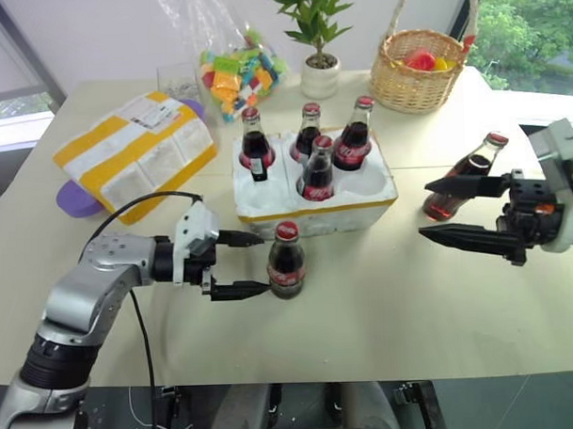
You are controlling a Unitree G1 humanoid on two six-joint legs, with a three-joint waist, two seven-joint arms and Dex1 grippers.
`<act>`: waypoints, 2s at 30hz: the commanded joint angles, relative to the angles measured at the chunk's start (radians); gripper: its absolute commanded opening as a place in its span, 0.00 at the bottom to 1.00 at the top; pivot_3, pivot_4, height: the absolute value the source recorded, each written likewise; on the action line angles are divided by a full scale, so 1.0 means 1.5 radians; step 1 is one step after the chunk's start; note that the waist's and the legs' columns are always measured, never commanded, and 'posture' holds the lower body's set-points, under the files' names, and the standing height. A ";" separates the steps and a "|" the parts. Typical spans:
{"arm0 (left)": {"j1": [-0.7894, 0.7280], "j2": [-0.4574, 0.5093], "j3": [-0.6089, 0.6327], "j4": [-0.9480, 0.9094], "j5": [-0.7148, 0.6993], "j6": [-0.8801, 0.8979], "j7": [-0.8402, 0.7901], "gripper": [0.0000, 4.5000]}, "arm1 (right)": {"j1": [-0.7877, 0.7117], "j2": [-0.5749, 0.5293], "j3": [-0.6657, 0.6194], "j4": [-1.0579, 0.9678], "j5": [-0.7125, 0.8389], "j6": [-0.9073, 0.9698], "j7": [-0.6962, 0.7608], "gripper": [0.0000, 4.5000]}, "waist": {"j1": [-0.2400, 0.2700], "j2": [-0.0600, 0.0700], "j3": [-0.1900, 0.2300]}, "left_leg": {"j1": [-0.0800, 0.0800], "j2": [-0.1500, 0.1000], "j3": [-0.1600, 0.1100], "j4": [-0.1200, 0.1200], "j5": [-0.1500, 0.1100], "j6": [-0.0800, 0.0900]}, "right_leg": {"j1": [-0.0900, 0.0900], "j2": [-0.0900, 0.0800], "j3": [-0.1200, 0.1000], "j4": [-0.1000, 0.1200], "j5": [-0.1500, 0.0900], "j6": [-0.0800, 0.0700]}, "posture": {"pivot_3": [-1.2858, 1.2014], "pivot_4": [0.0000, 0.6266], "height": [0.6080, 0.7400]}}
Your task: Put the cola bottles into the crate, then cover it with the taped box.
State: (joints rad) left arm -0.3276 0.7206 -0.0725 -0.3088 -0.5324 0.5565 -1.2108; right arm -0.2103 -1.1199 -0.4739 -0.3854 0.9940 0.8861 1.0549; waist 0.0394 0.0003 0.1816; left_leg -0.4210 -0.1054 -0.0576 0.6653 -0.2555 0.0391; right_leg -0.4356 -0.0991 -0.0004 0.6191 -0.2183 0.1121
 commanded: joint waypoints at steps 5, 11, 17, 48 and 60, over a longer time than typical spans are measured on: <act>-0.048 -0.024 -0.048 0.028 0.019 -0.028 -0.010 0.99 | 0.003 0.000 -0.025 -0.010 0.002 0.000 -0.014 1.00 | 0.000 0.000 0.000 | 0.000 0.000 0.000 0.000 0.000 0.000 | 0.000 0.000 0.000 0.000 0.000 0.000 | 0.52 0.24 0.94; -0.078 -0.063 -0.085 0.054 0.033 -0.031 -0.007 0.99 | 0.012 0.004 -0.031 -0.022 0.014 0.005 -0.027 1.00 | 0.000 0.000 0.000 | 0.000 0.000 0.000 0.000 0.000 0.000 | 0.000 0.000 0.000 0.000 0.000 0.000 | 0.52 0.24 0.94; -0.089 -0.060 -0.092 0.072 0.037 -0.034 -0.031 0.87 | 0.027 0.004 -0.039 -0.037 0.019 0.007 -0.028 1.00 | 0.000 0.000 0.000 | 0.000 0.000 0.000 0.000 0.000 0.000 | 0.000 0.000 0.000 0.000 0.000 0.000 | 0.52 0.24 0.94; -0.415 0.069 0.103 0.309 -0.139 0.157 -0.052 0.61 | 0.033 0.014 -0.017 -0.015 -0.017 -0.037 0.018 1.00 | 0.001 -0.001 0.000 | -0.001 0.000 -0.001 0.001 0.001 -0.001 | 0.000 0.001 -0.001 0.000 0.000 0.000 | 0.52 0.24 0.94; -0.483 -0.076 -0.018 0.550 0.075 -0.100 -0.112 0.61 | 0.065 0.038 -0.047 -0.035 -0.006 -0.026 -0.016 1.00 | -0.001 -0.001 0.001 | -0.004 0.000 0.000 0.001 0.003 -0.004 | -0.004 0.000 -0.001 0.001 0.000 0.000 | 0.52 0.24 0.94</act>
State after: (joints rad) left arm -1.0194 0.6087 -0.1099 0.5252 -0.4340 0.4566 -1.3696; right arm -0.1157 -1.0700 -0.5042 -0.4108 0.9666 0.8476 1.0384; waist 0.0383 -0.0014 0.1827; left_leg -0.4265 -0.1059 -0.0575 0.6667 -0.2513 0.0324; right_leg -0.4407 -0.0987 -0.0012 0.6208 -0.2179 0.1128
